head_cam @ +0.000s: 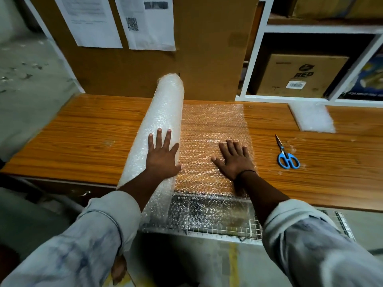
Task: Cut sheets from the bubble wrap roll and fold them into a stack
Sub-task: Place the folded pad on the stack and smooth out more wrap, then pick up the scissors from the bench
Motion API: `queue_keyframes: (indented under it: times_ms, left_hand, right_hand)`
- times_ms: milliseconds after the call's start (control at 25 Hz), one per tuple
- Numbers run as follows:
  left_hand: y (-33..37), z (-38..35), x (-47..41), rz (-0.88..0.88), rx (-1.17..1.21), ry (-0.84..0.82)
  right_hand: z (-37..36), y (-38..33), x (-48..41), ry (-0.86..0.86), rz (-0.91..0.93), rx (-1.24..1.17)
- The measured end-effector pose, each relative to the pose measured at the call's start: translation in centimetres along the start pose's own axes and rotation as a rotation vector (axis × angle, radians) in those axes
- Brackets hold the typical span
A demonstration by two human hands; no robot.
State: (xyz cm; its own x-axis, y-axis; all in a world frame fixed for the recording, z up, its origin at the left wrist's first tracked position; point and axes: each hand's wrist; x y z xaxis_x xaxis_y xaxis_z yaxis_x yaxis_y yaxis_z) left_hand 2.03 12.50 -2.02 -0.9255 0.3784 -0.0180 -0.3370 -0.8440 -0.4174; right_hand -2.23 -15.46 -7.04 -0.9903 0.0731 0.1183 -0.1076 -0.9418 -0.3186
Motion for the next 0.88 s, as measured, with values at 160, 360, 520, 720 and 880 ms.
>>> queue_keyframes:
  times_ms: [160,360,520,720,880]
  left_hand:
    - [1.6,0.7,0.5,-0.006,0.007,-0.014]
    - [4.6,1.9,0.6,-0.053,0.056,-0.006]
    - [7.0,2.7,1.0,-0.128,0.155,-0.021]
    - [8.8,2.9,2.1,-0.173,0.220,-0.075]
    - [9.9,2.2,4.2,-0.192,0.297,-0.087]
  right_hand:
    - [0.5,0.5,0.3,-0.035,0.020,-0.038]
    - [0.7,3.3,3.2,0.198,-0.039,-0.084]
    - [3.1,7.8,4.6,0.396,-0.289,-0.037]
    - [5.1,11.7,6.1,0.318,-0.453,0.003]
    - [4.7,11.4,7.1,0.348,-0.437,0.044]
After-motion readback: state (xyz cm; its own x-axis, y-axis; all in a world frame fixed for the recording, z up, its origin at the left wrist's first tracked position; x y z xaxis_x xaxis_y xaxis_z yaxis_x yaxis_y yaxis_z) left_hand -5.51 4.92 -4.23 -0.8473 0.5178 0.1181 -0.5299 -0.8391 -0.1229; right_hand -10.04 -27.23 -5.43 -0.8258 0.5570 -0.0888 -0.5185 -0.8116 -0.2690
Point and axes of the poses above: each hand's wrist, its own x-axis away from the middle knuckle, its own z-axis out of the back of the hand, y = z × x, and after that the axes turned 9 degrees about -x, right-handed
